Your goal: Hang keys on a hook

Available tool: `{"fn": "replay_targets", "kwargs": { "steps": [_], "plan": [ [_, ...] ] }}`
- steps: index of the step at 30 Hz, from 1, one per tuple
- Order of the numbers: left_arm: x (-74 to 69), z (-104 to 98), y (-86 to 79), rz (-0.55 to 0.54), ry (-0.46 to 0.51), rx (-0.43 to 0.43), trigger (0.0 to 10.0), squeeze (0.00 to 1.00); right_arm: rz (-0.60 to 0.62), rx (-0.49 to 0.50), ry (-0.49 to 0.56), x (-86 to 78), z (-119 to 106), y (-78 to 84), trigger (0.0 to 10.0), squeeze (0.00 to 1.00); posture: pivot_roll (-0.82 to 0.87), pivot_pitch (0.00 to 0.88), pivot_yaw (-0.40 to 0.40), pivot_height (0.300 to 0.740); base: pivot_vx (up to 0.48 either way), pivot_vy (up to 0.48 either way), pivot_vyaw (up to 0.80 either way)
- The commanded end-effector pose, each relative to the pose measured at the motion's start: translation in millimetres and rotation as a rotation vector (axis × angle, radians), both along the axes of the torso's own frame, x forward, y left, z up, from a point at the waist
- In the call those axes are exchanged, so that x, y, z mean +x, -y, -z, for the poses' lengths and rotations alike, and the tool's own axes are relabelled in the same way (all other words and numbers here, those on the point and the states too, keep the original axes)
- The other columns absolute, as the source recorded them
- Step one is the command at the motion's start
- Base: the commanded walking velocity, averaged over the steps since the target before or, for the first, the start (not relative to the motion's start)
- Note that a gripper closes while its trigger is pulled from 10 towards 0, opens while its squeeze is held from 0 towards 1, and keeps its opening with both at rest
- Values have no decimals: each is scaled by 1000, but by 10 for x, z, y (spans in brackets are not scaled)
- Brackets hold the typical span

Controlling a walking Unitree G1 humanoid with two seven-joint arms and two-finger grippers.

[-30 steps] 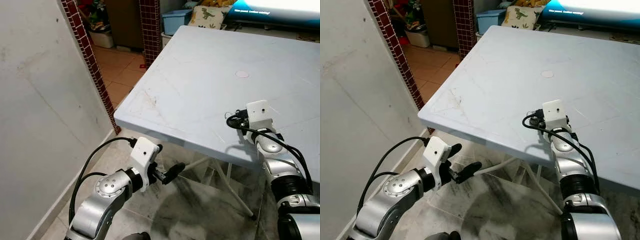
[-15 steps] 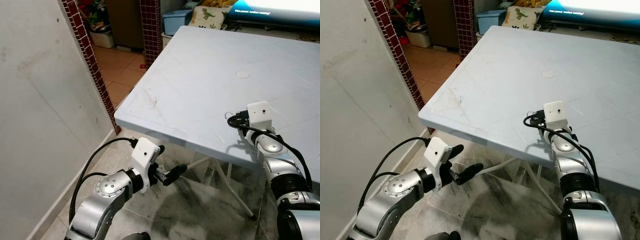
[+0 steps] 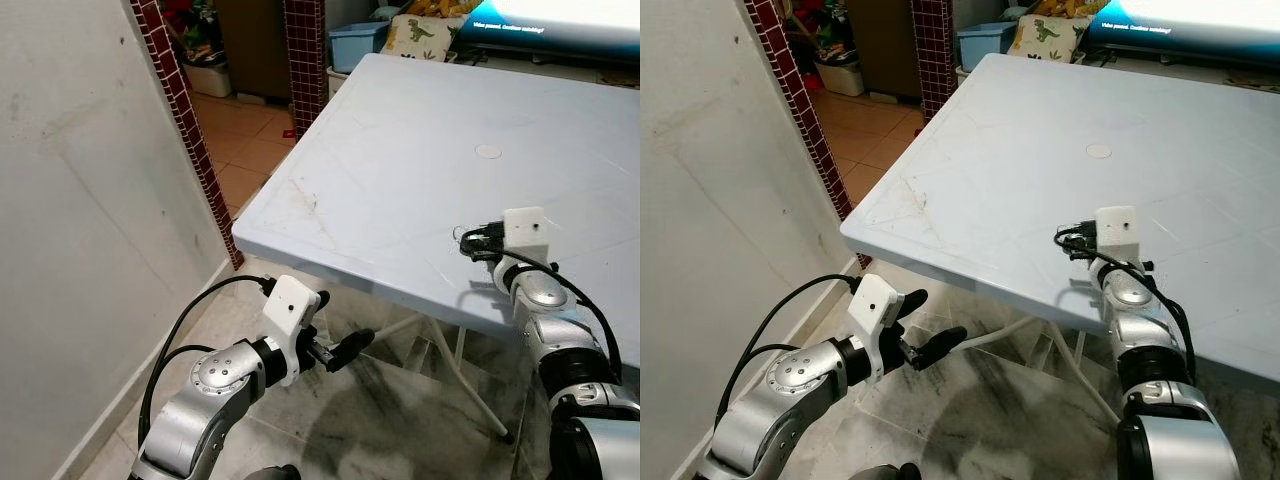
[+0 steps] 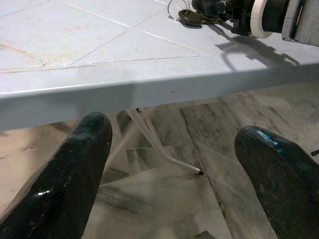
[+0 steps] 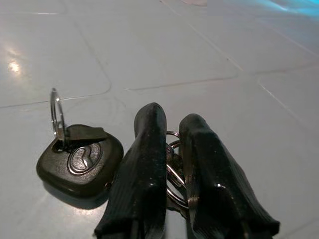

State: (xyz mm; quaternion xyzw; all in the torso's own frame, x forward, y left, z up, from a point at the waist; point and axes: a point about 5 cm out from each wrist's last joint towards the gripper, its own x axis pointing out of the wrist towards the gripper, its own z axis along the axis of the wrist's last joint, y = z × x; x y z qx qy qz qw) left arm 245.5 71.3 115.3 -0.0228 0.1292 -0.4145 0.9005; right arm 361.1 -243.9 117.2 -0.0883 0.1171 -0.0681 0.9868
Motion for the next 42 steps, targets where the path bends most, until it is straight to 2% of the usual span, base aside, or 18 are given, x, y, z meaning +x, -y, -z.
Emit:
{"fn": "replay_targets", "kwargs": {
  "steps": [1,6,11,13,14,18,20,23,28,32,33,34,35,36,37,39,42],
  "plan": [
    [-6,-3,8,16,4,10,10000,0,27,62,-149,-138,335,-38,0,0,-27,94,78,740,0,0,0],
    [-4,-1,7,13,5,11,10000,0,55,105,-150,-126,318,-65,0,0,-26,91,76,740,0,0,0],
    [2,1,10,13,6,11,10000,0,72,97,-114,-85,223,-70,0,0,-29,90,74,740,0,0,0],
    [3,3,14,12,5,11,10000,0,77,76,-87,-68,170,-64,0,0,-28,90,74,740,0,0,0],
    [3,4,15,11,5,11,10000,0,66,13,-22,-30,45,-70,0,0,-28,90,74,740,0,0,0],
    [5,7,13,7,4,10,10000,0,54,-72,80,22,-166,-102,0,0,-29,90,74,740,0,0,0],
    [8,11,11,4,2,10,10000,0,40,-139,186,68,-389,-163,0,0,-29,90,74,740,0,0,0],
    [9,12,12,2,2,9,10000,0,18,-196,281,93,-585,-234,0,0,-30,88,72,740,0,0,0],
    [11,17,13,-3,1,8,10000,0,-9,-244,364,102,-762,-311,0,0,-31,86,69,740,0,0,0],
    [10,19,19,-3,1,9,10000,0,-31,-236,340,92,-735,-343,0,0,-30,84,67,740,0,0,0],
    [8,18,20,-3,3,8,10000,0,-21,-220,310,71,-679,-326,1529,569,-30,83,65,740,0,0,0],
    [8,18,21,-3,3,8,10000,0,-17,-218,303,64,-667,-321,1529,569,-30,83,65,740,0,0,0],
    [7,19,22,-4,3,8,10000,0,-12,-195,286,52,-636,-312,7255,1000,-30,83,63,740,0,0,0],
    [6,20,23,-4,3,8,10000,0,-10,-178,276,42,-615,-308,7255,1000,-30,83,63,740,0,0,0],
    [6,20,24,-4,3,7,10000,0,-6,-186,249,22,-572,-294,10000,1000,-30,83,63,740,0,0,0],
    [3,21,25,-4,2,6,10000,0,-6,-191,202,-16,-497,-275,10000,1000,-32,83,61,740,0,0,0],
    [1,26,27,-2,0,5,10000,0,-3,-146,126,-128,-355,-260,10000,1000,-37,82,62,740,0,0,0]
  ]
}}
